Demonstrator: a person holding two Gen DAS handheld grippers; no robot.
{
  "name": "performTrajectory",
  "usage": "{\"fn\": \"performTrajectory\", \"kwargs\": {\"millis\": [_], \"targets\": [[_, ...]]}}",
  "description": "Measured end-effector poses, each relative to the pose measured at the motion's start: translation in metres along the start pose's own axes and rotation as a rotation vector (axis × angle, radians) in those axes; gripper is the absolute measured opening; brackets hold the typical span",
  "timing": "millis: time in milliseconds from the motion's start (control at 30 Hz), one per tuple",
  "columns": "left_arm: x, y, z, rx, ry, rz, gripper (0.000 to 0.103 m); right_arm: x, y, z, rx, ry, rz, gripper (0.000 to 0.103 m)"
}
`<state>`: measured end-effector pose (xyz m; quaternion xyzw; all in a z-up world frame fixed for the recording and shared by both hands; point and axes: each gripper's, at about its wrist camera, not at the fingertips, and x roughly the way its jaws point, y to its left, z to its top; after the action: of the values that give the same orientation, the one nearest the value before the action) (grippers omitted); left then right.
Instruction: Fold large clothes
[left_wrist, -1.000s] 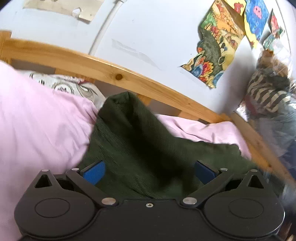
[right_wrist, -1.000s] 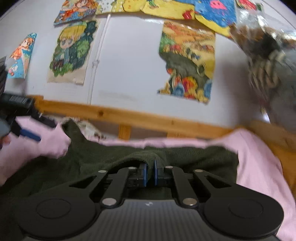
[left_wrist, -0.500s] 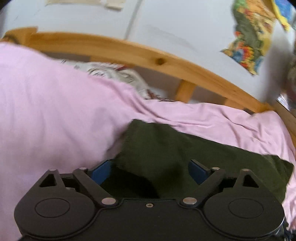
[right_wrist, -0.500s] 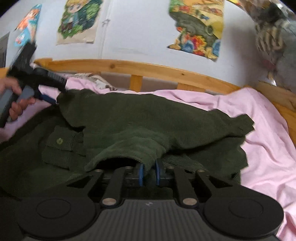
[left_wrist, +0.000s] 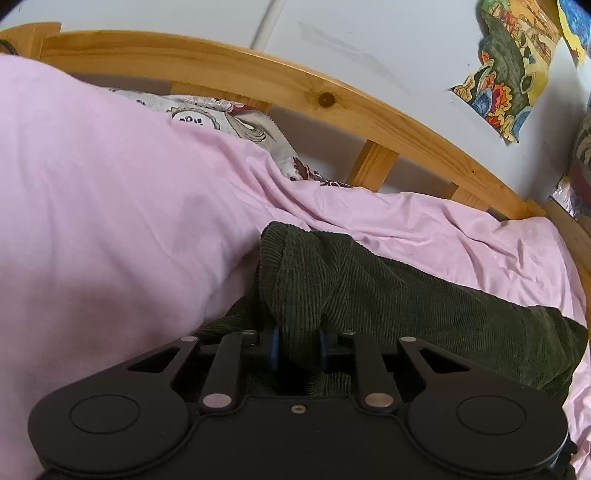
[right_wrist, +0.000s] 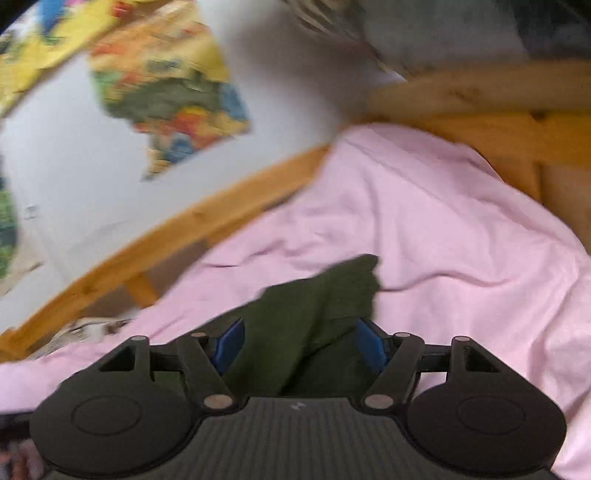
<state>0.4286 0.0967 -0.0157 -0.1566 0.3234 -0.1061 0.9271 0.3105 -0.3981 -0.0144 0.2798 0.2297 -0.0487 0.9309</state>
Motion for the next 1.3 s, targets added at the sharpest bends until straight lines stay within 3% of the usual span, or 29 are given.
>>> {"fn": "performTrajectory", "kwargs": {"millis": [33,67,100,133,267,367,467,567,633,667,700,733,800,933,1000,1067,1133,1233,1300], "targets": [[0.000,0.000,0.001,0.000,-0.002,0.000,0.020,0.010,-0.004,0.004,0.033,0.012,-0.009,0.064],[0.000,0.000,0.001,0.003,-0.002,-0.001,0.020,0.017,-0.007,0.007,0.069,0.014,-0.010,0.049],[0.001,0.000,0.002,0.003,-0.003,-0.003,0.019,0.021,-0.010,0.009,0.100,0.015,-0.010,0.013],[0.000,0.001,0.003,0.004,-0.004,-0.008,0.018,0.023,-0.010,0.011,0.103,0.024,-0.002,0.001],[-0.012,0.001,0.006,-0.001,-0.070,-0.057,0.013,0.002,0.012,0.002,-0.069,0.003,-0.035,0.002],[-0.017,-0.009,0.011,0.072,-0.094,-0.004,0.013,0.011,0.001,-0.019,-0.070,0.044,-0.087,0.001],[-0.001,-0.010,0.004,0.112,-0.054,0.045,0.013,0.032,-0.004,-0.038,-0.121,0.059,-0.121,0.002],[0.015,-0.010,-0.009,0.158,-0.013,0.064,0.014,0.021,0.007,-0.039,-0.158,0.039,-0.139,0.007],[0.011,-0.014,-0.009,0.172,-0.029,0.078,0.023,0.002,0.018,-0.034,-0.188,-0.008,-0.177,0.028],[0.006,-0.016,-0.006,0.177,-0.045,0.093,0.026,-0.007,0.028,-0.032,-0.239,-0.058,-0.213,0.053],[-0.001,-0.019,-0.003,0.185,-0.078,0.117,0.033,-0.014,0.040,-0.032,-0.314,-0.113,-0.241,0.071],[-0.009,-0.024,-0.001,0.195,-0.125,0.142,0.050,-0.016,0.053,-0.031,-0.383,-0.157,-0.243,0.074],[-0.022,-0.033,0.002,0.210,-0.205,0.141,0.072,-0.004,0.078,-0.032,-0.500,-0.187,-0.180,0.076],[-0.029,-0.057,-0.004,0.313,-0.255,0.006,0.073,0.045,0.109,-0.045,-0.569,-0.097,0.018,0.076],[-0.019,-0.064,-0.012,0.376,-0.220,-0.032,0.073,0.073,0.117,-0.060,-0.603,0.000,0.035,0.076],[-0.001,-0.061,-0.019,0.408,-0.150,0.003,0.072,0.095,0.109,-0.079,-0.620,0.056,0.013,0.077],[0.022,-0.050,-0.021,0.392,-0.066,0.063,0.065,0.103,0.097,-0.088,-0.609,0.053,0.017,0.077],[0.037,-0.023,-0.017,0.271,0.004,0.033,0.049,0.085,0.091,-0.075,-0.531,0.010,0.039,0.073],[0.036,-0.019,-0.014,0.249,0.011,0.020,0.049,0.064,0.079,-0.060,-0.473,-0.082,0.006,0.075]]}}
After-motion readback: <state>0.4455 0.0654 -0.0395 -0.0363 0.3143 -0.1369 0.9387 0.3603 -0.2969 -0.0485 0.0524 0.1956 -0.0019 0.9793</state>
